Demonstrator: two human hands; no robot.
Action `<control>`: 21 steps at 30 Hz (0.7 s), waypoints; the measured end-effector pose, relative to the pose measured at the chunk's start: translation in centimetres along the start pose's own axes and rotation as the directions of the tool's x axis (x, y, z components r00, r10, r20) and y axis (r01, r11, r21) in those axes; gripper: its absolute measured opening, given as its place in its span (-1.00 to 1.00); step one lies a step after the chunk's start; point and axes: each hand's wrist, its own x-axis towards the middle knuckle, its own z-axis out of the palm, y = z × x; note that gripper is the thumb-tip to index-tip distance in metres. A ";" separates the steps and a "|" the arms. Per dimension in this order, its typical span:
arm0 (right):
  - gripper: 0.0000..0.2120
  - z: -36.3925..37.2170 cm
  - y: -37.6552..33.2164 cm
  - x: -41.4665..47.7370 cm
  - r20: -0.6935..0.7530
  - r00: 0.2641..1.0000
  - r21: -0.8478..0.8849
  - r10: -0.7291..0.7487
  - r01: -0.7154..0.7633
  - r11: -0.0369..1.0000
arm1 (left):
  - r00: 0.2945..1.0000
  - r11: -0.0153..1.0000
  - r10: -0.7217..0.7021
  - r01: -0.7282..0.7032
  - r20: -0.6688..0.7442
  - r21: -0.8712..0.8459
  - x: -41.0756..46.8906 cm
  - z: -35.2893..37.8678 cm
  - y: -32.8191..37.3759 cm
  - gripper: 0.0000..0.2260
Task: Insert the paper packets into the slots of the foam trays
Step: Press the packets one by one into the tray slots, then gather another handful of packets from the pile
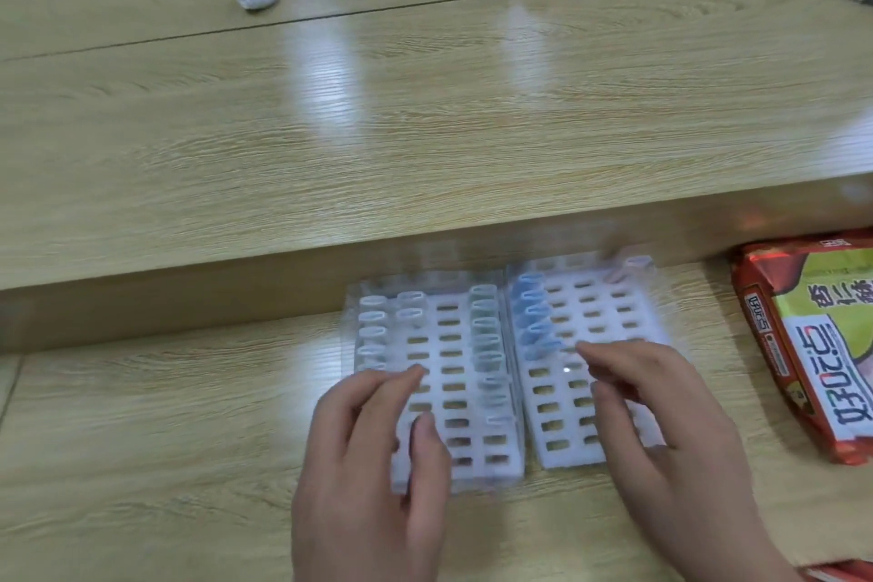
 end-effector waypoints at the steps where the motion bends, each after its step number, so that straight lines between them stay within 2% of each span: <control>1: -0.71 0.0 -0.5 -0.7 0.005 0.999 -0.005 0.039 -0.039 0.999 | 0.991 0.994 -0.108 0.106 -0.079 -0.017 -0.7 -0.6 -0.6 -0.75; 2: -0.71 0.0 -1.1 -1.4 0.027 0.996 0.007 0.085 -0.085 0.996 | 0.965 0.973 -0.230 0.228 -0.129 -0.036 -1.4 -1.2 -1.2 -0.74; 4: -0.72 0.1 -2.4 -2.7 0.099 0.987 0.006 0.130 -0.131 0.991 | 0.870 0.878 -0.478 0.470 -0.120 -0.089 -3.4 -2.3 -2.0 -0.70; 6: -0.72 0.0 -4.9 -3.7 0.148 0.986 -0.031 0.080 -0.077 0.997 | 0.806 0.802 -0.589 0.573 -0.060 -0.167 -5.3 -4.2 -1.8 -0.70; 13: -0.76 0.6 -15.9 -8.6 0.365 0.931 0.238 -0.022 -0.070 0.969 | 0.753 0.724 -0.654 0.598 -0.068 -0.345 -9.7 -16.0 0.8 -0.68; 19: -0.73 3.1 -25.9 -14.6 0.443 0.890 0.392 -0.110 -0.082 0.916 | 0.736 0.731 -0.661 0.586 -0.148 -0.350 -15.5 -27.3 -0.7 -0.73; 21: -0.64 4.5 -29.0 -17.3 0.468 0.877 0.419 -0.108 -0.113 0.901 | 0.715 0.723 -0.675 0.592 -0.182 -0.354 -18.3 -30.8 -1.9 -0.73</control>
